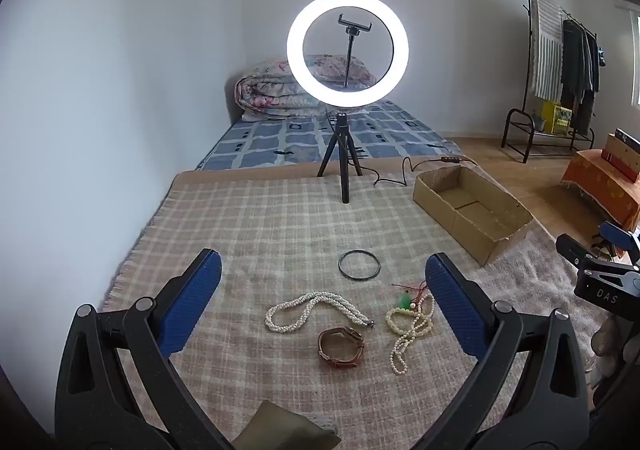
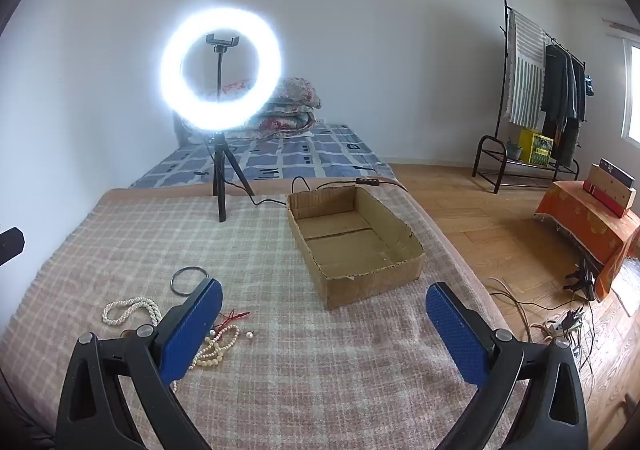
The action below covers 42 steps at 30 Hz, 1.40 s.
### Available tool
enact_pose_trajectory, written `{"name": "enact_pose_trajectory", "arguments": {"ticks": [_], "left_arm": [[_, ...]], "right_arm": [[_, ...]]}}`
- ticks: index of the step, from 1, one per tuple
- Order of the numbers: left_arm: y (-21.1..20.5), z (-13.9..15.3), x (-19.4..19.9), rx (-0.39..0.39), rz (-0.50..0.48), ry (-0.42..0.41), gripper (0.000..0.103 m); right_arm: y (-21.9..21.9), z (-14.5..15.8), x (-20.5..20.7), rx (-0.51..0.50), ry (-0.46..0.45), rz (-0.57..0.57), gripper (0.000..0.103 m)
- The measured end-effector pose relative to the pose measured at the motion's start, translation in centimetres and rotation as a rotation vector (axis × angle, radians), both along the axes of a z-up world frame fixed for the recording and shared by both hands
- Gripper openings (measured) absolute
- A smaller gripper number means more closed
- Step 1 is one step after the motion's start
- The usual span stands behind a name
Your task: Organize jewelry
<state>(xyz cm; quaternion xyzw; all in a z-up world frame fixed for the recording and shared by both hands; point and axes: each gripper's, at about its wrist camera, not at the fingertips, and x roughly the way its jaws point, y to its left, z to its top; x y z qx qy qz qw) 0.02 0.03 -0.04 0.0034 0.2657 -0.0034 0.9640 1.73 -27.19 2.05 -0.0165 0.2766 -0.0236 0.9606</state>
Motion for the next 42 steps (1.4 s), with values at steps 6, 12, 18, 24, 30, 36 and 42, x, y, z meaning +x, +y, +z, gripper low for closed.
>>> {"name": "enact_pose_trajectory", "arguments": {"ticks": [6, 12, 18, 24, 30, 36, 42], "left_arm": [[-0.2, 0.2, 0.2, 0.003, -0.001, 0.004, 0.103], [-0.4, 0.5, 0.3, 0.003, -0.001, 0.000, 0.103], [-0.3, 0.5, 0.2, 0.001, -0.004, -0.003, 0.103], [-0.6, 1.0, 0.0, 0.000, -0.007, -0.007, 0.103], [-0.7, 1.1, 0.0, -0.001, -0.007, -0.009, 0.103], [-0.5, 1.0, -0.1, -0.003, -0.007, -0.010, 0.103], [-0.6, 1.0, -0.1, -0.005, -0.007, -0.011, 0.103]], "right_arm": [[0.0, 0.0, 0.0, 0.003, 0.002, 0.000, 0.103], [0.0, 0.0, 0.0, 0.004, 0.003, 0.000, 0.103], [0.0, 0.0, 0.0, 0.004, 0.003, 0.000, 0.103], [0.0, 0.0, 0.0, 0.003, 0.004, 0.000, 0.103], [-0.1, 0.1, 0.0, 0.004, 0.005, 0.000, 0.103], [-0.1, 0.1, 0.0, 0.003, 0.005, 0.000, 0.103], [-0.1, 0.1, 0.0, 0.003, 0.004, 0.001, 0.103]]}}
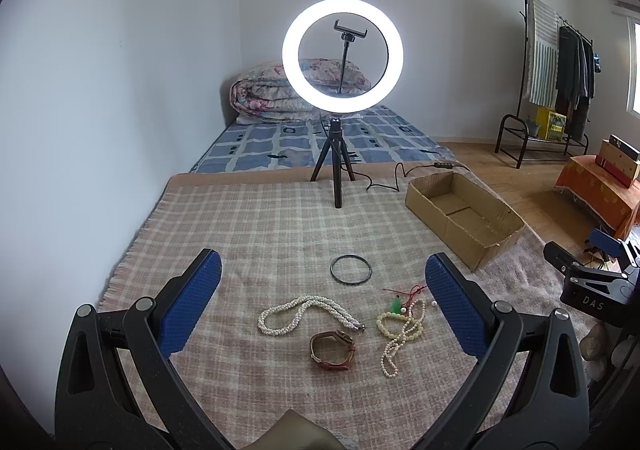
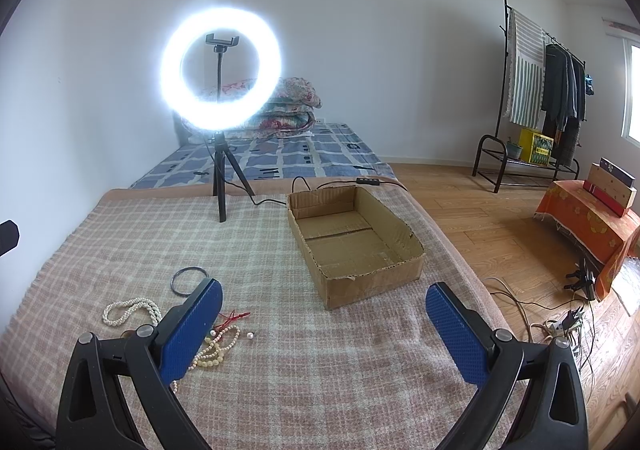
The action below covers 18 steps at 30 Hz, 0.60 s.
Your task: Organize jewelry
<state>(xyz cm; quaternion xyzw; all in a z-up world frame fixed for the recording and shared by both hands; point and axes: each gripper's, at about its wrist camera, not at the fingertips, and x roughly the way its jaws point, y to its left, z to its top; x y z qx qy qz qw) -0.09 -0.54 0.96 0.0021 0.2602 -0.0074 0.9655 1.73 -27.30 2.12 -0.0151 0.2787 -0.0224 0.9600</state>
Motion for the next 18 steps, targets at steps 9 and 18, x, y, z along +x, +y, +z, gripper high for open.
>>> {"name": "enact_pose_trajectory", "arguments": {"ticks": [9, 18], "left_arm": [[0.04, -0.04, -0.02, -0.002, 0.000, -0.001, 0.103], [0.00, 0.16, -0.07, -0.004, -0.001, 0.000, 0.103]], "right_arm": [[0.00, -0.04, 0.00, 0.001, 0.002, 0.002, 0.103], [-0.09, -0.08, -0.02, 0.002, 0.003, 0.001, 0.103]]}}
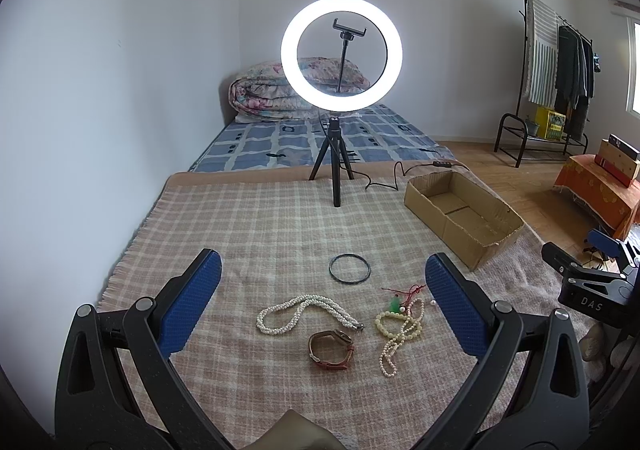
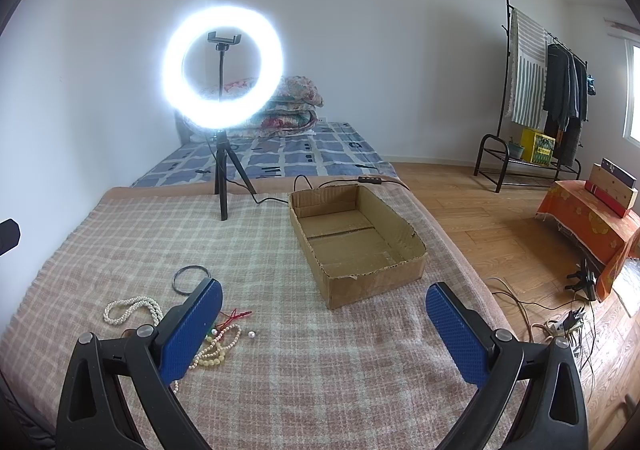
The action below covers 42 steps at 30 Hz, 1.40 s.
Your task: Organize jewelry
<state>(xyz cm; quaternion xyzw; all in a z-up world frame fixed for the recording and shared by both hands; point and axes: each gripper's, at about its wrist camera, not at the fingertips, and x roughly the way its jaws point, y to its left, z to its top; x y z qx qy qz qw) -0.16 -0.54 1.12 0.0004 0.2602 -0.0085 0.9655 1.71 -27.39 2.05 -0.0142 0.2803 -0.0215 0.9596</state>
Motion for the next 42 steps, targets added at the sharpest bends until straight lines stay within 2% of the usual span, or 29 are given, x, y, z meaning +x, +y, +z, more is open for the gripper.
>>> {"name": "enact_pose_trajectory", "arguments": {"ticks": [23, 35, 42], "left_arm": [[-0.8, -0.1, -0.1, 0.001, 0.001, 0.012, 0.103], [0.3, -1.5, 0.8, 0.009, 0.015, 0.032, 0.103], [2.4, -1.2, 2.3, -0.011, 0.027, 0.056, 0.103]], "right_arm": [[0.2, -0.2, 0.1, 0.002, 0.005, 0.000, 0.103], [0.1, -0.8, 0.5, 0.001, 0.021, 0.003, 0.103], [0.6, -1.5, 2.1, -0.030, 0.073, 0.001, 0.103]]}}
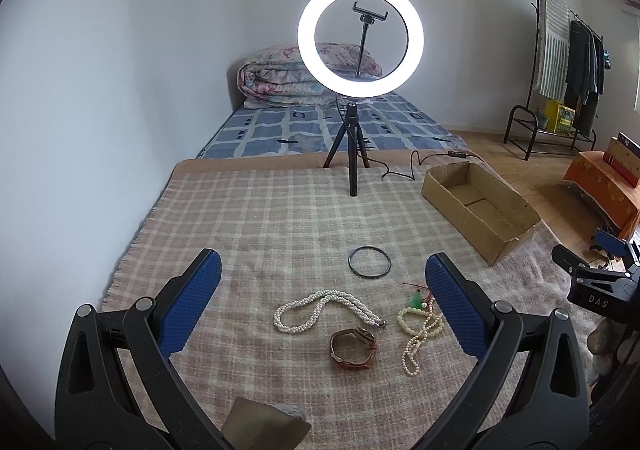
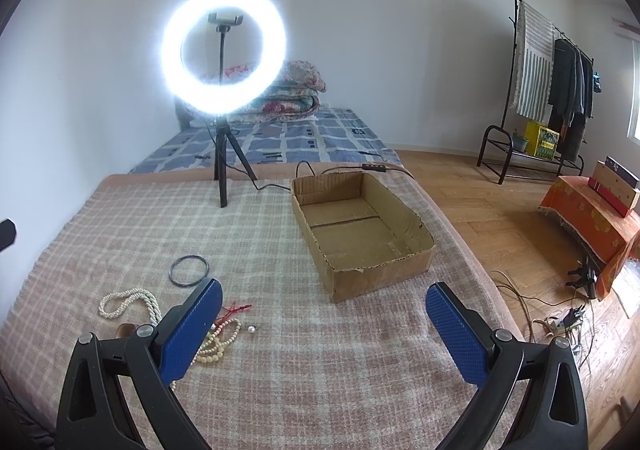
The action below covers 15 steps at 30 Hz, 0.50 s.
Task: Organize jewelry
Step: 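Move the right tool toward the twisted pearl necklace and lower it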
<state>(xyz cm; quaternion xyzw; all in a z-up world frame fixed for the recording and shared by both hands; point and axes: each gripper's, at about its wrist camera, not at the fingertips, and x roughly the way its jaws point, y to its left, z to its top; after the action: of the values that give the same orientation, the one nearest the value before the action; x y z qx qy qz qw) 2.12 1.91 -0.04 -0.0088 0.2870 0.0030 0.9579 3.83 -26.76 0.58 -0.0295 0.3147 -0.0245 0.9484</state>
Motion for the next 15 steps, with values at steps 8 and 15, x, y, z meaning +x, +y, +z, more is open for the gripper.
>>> {"name": "enact_pose_trajectory", "arguments": {"ticks": [8, 15], "left_arm": [[3.0, 0.4, 2.4, 0.014, 0.021, 0.018, 0.103], [4.8, -0.9, 5.0, 0.002, 0.004, 0.092, 0.101]], "right_arm": [[0.5, -0.8, 2.4, 0.015, 0.060, -0.002, 0.103], [1.1, -2.0, 4.8, 0.098, 0.117, 0.026, 0.103]]}}
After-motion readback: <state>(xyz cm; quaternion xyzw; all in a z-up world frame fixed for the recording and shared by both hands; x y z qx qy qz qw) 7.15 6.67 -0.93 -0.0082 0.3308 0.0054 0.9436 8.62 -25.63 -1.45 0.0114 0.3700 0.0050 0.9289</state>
